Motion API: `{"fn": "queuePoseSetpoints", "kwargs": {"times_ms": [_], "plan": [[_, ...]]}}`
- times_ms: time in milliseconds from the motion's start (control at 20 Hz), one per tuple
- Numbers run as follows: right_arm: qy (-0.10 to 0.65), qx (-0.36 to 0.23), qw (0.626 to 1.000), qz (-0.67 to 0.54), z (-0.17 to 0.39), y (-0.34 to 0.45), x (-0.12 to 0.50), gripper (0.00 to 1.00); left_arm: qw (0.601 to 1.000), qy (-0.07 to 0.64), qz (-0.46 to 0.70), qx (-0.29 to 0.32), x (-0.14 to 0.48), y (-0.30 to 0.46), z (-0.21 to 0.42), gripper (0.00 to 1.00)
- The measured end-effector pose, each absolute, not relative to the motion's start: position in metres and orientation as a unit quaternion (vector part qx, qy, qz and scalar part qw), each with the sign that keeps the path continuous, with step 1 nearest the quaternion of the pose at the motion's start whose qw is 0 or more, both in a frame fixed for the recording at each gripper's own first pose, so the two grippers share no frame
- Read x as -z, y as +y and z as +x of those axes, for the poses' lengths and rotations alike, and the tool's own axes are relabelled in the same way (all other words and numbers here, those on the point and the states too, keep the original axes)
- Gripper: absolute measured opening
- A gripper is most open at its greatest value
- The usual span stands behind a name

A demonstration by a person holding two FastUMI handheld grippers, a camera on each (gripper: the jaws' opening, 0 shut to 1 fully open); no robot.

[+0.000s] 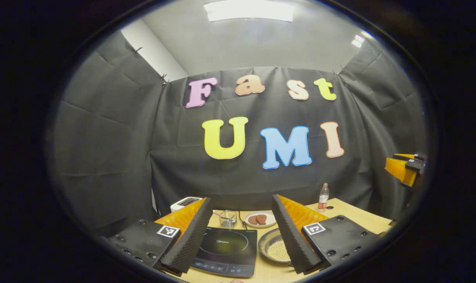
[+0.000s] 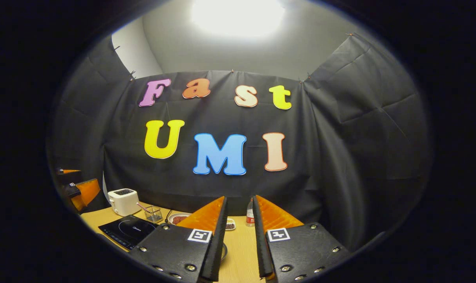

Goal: First push the handle of the pot to place it horizontally, then grasp the pot with both hands and set it on the induction cooktop.

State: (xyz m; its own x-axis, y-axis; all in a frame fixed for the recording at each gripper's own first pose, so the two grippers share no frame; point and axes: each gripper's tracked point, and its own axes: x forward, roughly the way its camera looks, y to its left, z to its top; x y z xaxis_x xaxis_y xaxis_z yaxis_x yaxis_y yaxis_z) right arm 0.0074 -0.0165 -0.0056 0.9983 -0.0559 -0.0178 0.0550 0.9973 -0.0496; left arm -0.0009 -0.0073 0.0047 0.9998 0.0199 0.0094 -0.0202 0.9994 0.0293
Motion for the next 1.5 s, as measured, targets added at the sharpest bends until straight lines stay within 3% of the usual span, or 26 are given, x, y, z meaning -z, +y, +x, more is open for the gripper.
{"fn": "queuePoseSetpoints", "kwargs": {"times_ms": [200,250,350,500,600,1050,1150,1350,1500], "plan": [[0.026,0.007,0.999,-0.023,0.007,-0.011,0.012,0.37,1.0,-0.003,0.014,-0.011,-0.004,-0.012,0.0,1.0],[0.02,0.041,0.999,-0.025,0.004,-0.024,0.005,0.35,1.0,-0.003,0.014,-0.012,-0.003,-0.013,0.0,1.0],[0.015,0.042,0.999,-0.005,0.007,-0.032,0.004,0.07,1.0,-0.004,0.019,-0.014,-0.004,-0.016,-0.002,1.0],[0.021,0.039,0.999,-0.002,0.011,-0.041,0.013,0.08,1.0,-0.005,0.019,-0.015,-0.007,-0.023,-0.004,1.0],[0.023,0.029,0.999,-0.003,0.011,-0.041,0.014,0.01,1.0,-0.007,0.023,-0.019,-0.01,-0.024,-0.006,1.0],[0.031,-0.029,0.999,0.006,0.023,-0.036,0.031,0.0,0.997,-0.009,0.044,-0.062,-0.011,-0.028,-0.023,1.0],[0.035,-0.044,0.998,0.008,0.024,-0.029,0.034,0.0,0.996,-0.01,0.048,-0.076,-0.013,-0.022,-0.029,0.92],[0.036,-0.08,0.996,0.013,0.029,-0.003,0.038,0.0,0.994,-0.009,0.045,-0.097,-0.012,-0.007,-0.031,1.0],[0.047,-0.107,0.993,0.016,0.036,0.022,0.046,0.0,0.994,-0.011,0.04,-0.102,-0.013,0.003,-0.024,0.92]]}}
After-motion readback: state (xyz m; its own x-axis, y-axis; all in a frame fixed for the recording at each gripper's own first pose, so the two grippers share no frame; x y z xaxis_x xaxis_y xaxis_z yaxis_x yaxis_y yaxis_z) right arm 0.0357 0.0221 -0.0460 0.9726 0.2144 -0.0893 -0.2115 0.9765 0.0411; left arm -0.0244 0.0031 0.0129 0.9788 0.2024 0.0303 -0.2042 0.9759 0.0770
